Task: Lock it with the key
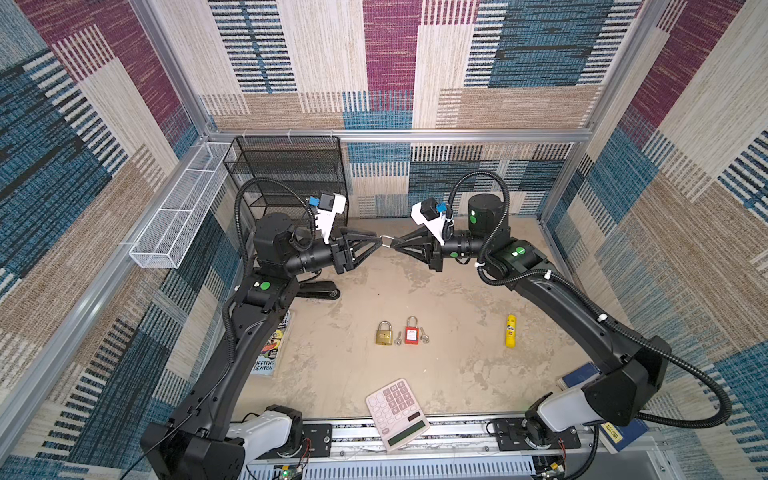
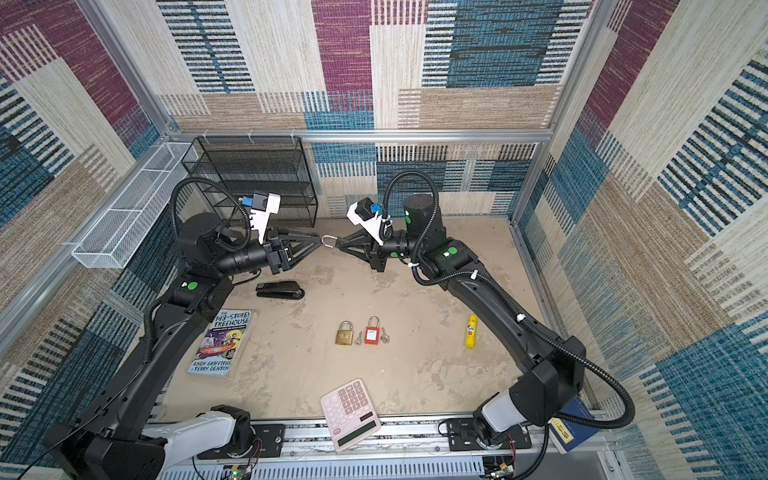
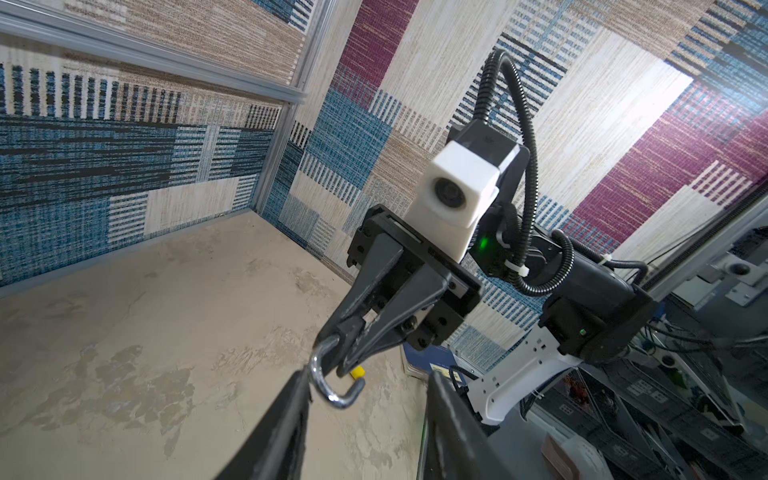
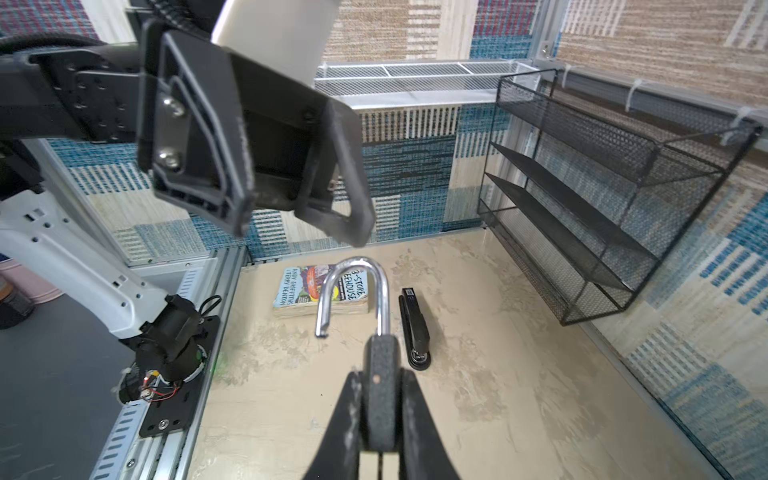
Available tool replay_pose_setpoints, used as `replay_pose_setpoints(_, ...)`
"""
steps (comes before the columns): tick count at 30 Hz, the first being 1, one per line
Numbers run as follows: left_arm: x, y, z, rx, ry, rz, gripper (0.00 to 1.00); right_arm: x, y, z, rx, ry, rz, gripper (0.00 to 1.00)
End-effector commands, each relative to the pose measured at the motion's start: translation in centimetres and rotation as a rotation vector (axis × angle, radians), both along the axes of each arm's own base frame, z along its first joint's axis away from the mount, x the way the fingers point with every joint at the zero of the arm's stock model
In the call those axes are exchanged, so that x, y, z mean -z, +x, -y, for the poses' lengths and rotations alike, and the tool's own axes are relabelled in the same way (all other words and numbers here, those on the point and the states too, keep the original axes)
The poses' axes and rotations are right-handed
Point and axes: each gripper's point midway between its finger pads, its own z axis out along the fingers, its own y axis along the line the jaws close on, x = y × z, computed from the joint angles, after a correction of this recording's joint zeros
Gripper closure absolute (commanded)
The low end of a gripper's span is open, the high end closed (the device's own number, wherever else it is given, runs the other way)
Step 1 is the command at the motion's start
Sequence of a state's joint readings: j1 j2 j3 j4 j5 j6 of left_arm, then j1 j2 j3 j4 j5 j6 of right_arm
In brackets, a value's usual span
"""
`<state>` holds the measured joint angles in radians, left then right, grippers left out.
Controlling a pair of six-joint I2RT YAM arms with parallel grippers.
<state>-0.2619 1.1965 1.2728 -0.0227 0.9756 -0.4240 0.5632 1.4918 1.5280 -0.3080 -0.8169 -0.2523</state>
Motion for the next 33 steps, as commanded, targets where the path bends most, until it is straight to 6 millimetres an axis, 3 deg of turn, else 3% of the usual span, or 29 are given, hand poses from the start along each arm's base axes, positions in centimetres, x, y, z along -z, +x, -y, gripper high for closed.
replay_pose_setpoints(1, 0.2, -0.7, 0.3, 0.056, 0.019, 0.017, 0.53, 0.1, -0.9, -0.2, -0.061, -0.004, 0.0, 1.0)
replay_pose_setpoints(17, 2.5, 0.2, 0.0, 0.007, 0.096, -0.035, 0.53, -1.4, -2.2, -0.1, -0.109, 0.047, 0.009, 1.0)
replay_pose_setpoints(33, 1.9, -0.8, -0.1, 0.026, 0.096, 0.014, 0.8, -1.0, -2.8, -0.4, -0.162, 0.035, -0.047, 1.0)
